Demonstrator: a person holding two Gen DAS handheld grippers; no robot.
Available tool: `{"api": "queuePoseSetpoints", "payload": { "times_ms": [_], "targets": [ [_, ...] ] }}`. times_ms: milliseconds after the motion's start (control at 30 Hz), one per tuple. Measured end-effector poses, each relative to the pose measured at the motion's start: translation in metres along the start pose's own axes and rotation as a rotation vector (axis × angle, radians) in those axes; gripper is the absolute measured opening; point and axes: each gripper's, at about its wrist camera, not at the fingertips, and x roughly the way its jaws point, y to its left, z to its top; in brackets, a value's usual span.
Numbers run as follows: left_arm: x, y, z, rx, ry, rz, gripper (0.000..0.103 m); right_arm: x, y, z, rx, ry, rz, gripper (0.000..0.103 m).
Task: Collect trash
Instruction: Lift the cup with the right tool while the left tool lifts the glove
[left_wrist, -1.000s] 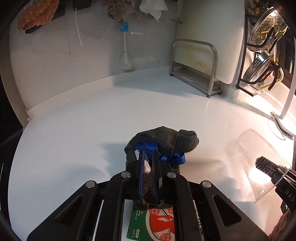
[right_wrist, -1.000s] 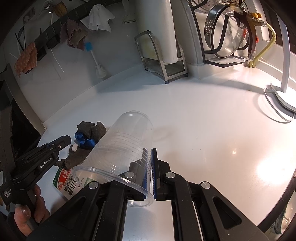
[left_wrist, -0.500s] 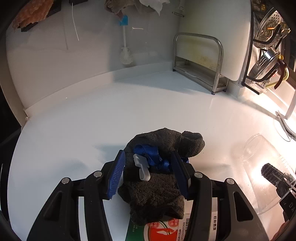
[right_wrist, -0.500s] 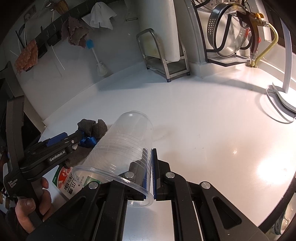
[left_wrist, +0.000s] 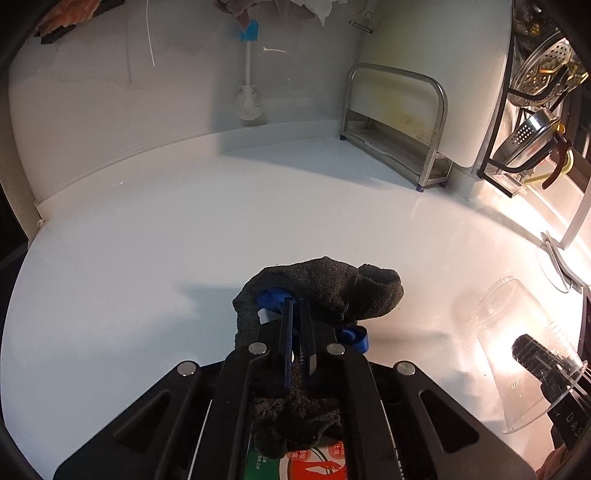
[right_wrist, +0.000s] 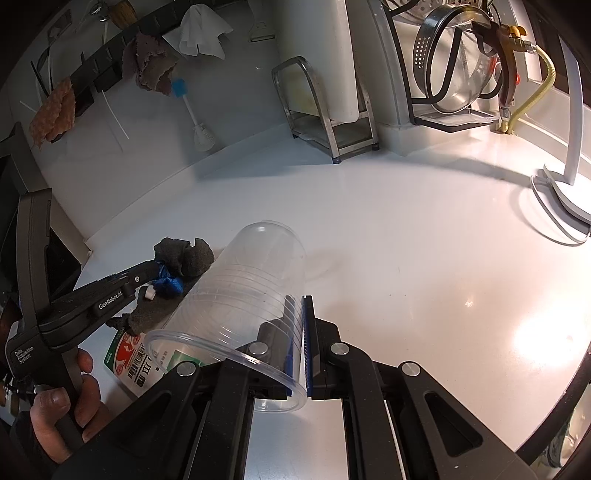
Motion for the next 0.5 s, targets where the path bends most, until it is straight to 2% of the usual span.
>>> {"api": "queuePoseSetpoints", "payload": {
  "times_ms": [233, 500],
  "targets": [
    [-0.004, 0.003, 0.000, -0.005, -0.016, -0.007, 0.004, 0.000, 0.000, 0.000, 0.000, 0.000, 0.000, 0.005],
    [-0.033, 0.003, 0.002, 0.020, -0.093, 0.003, 0.004, -0.001, 0.000, 0.000, -0.002, -0.005, -0.001, 0.005]
  ]
}}
